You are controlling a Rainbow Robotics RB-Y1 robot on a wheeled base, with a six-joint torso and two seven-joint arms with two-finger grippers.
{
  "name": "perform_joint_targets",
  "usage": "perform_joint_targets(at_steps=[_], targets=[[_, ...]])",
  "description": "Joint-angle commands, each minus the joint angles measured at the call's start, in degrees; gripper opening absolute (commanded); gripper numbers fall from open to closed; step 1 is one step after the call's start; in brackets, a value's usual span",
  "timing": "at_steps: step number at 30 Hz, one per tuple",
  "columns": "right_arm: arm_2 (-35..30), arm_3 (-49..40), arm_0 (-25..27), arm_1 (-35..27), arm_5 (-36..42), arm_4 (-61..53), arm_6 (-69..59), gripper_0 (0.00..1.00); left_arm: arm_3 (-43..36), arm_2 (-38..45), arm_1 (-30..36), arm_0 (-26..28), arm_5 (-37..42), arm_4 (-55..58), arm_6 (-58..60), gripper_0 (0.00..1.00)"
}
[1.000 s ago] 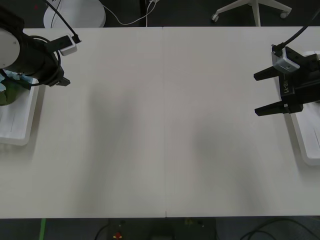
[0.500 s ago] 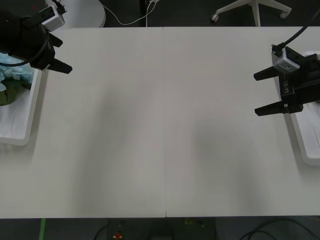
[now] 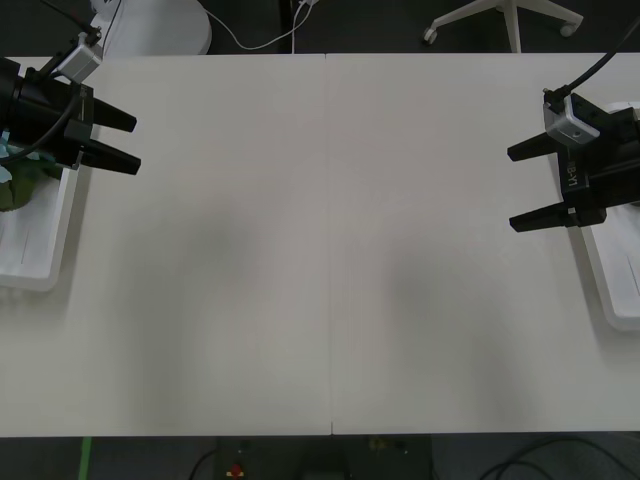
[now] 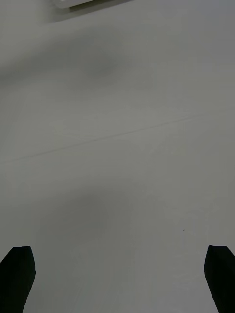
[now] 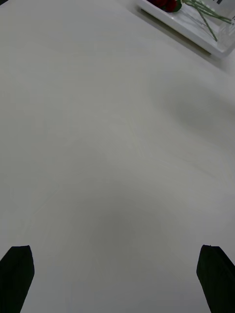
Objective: Put the red flowers into the right box and the blue flowers into the left box
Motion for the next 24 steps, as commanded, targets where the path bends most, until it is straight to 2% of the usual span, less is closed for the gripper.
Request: perform_joint_targets(at_steps=[1,6,12,24], targets=[[-1.04,-0.56,-1.53,-1.73,-0.33,0.04,-0.37,1.00,0.55,1.62,3.95,-2.99,1.10,0.96,1.93,0.96],[-1.04,-0.56,-1.53,-1.73,-0.33,0.04,-0.37,1.00,-0.77,-1.99,5.53,-2.99,-0.66,2.99,1.93,0.96],[-1.04,-0.56,-1.53,-1.73,-0.33,0.04,-0.37,1.00,-1.04,-10.95,8.79,-2.90,-4.53,13.27,1.93,0.96],[-1.04,-0.56,-1.53,-1.73,-0.33,0.04,-0.37,1.00,-1.30,-11.83,10.37,-2.90,0.48,15.82,1.93,0.96]])
